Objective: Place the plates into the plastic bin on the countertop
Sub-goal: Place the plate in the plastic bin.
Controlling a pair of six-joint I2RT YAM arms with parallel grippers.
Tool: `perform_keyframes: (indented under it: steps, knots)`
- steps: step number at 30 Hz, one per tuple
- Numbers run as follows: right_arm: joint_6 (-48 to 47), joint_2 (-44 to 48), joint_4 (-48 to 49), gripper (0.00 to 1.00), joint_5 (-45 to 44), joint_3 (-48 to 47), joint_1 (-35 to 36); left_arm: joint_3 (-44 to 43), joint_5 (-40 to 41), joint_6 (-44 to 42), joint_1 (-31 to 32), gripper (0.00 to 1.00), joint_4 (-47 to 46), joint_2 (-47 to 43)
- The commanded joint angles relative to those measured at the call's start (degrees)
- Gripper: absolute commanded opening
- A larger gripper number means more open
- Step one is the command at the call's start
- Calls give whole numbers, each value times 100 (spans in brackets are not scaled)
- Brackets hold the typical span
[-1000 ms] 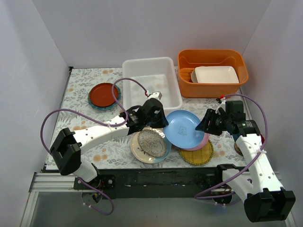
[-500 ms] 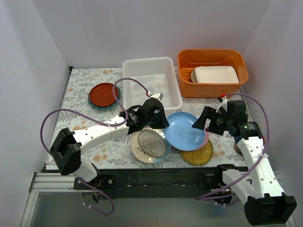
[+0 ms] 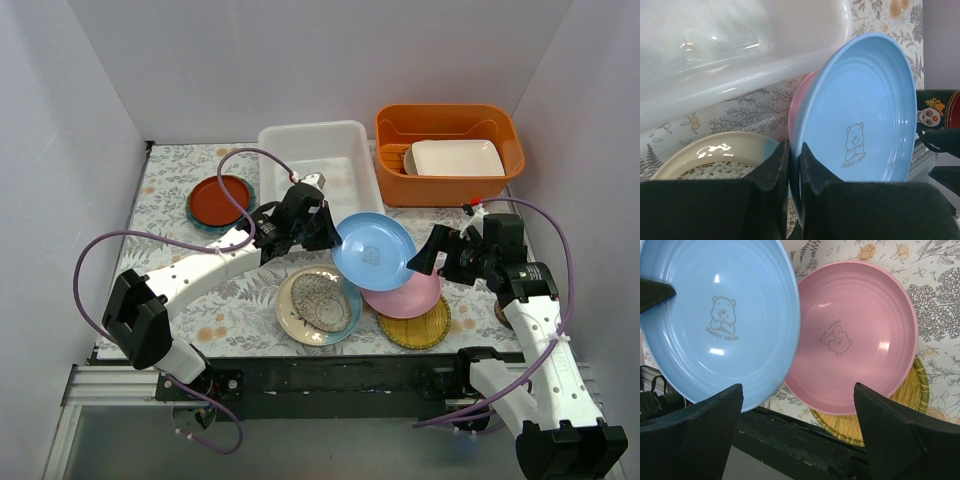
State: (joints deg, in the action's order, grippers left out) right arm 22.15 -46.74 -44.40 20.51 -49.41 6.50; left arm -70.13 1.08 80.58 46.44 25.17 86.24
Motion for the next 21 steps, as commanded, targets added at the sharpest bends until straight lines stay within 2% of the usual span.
perform_keyframes:
  steps: [1,14,21]
  knots:
    - [-79,42,177,98,75,-183,18,-370,-310,-209,-240,0,76,-98]
    - [-202,42,99,98,111,-43,26,-1002,-1066,-490,-1540,0,260,393]
    - [-264,25,-6,98,146,-16,27,-1433,-1470,-525,-2015,0,252,754]
